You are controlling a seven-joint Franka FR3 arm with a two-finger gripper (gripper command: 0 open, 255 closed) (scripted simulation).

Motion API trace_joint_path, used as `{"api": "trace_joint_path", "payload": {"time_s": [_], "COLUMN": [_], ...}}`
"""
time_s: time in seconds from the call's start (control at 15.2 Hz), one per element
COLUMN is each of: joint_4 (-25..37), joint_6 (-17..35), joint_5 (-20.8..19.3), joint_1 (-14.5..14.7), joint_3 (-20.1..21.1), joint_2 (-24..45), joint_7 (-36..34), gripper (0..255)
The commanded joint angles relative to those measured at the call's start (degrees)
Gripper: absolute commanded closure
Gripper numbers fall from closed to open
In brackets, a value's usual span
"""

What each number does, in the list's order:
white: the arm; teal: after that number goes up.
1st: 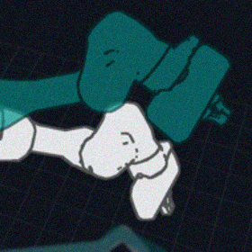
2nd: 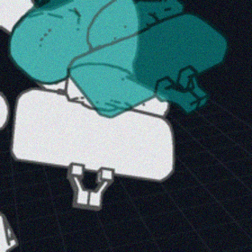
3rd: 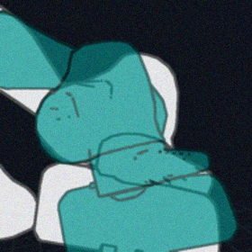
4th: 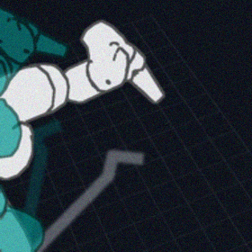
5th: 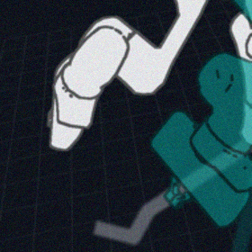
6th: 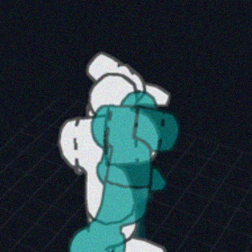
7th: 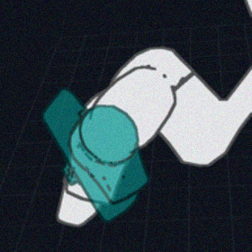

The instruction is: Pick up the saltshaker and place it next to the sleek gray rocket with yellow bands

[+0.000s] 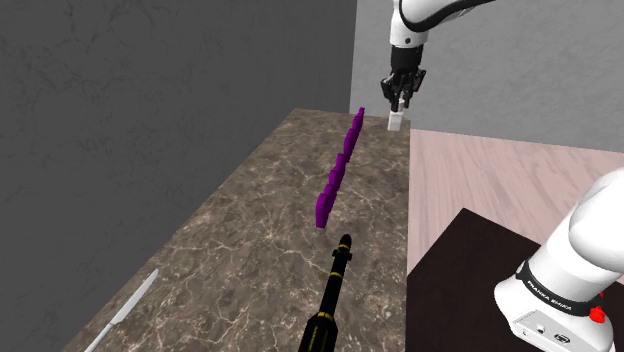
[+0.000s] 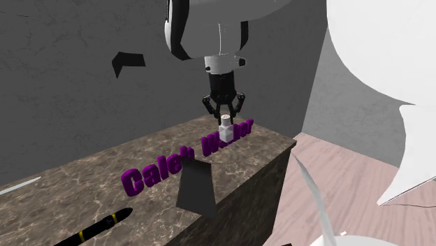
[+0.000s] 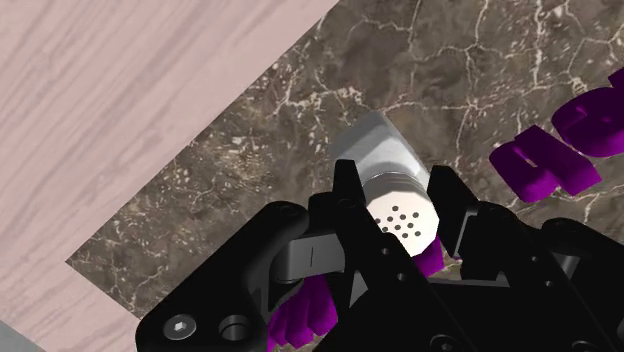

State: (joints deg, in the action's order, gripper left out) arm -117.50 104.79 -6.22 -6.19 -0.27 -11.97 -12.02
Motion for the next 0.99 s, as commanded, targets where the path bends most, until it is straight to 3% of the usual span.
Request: {"api": "trace_joint_path", "payload": {"time_s": [0.0, 0.92], "joint_4": [-1.0, -0.5], "joint_6": [-0.3, -2.8], "joint_5": [0.3, 4.0], "joint_1": [1.0, 9.1], "joint_3": [1.4, 13.7], "joint_2": [-1.1, -1.6], "joint_7": [-2.2, -21.3], "gripper": [255, 255]}}
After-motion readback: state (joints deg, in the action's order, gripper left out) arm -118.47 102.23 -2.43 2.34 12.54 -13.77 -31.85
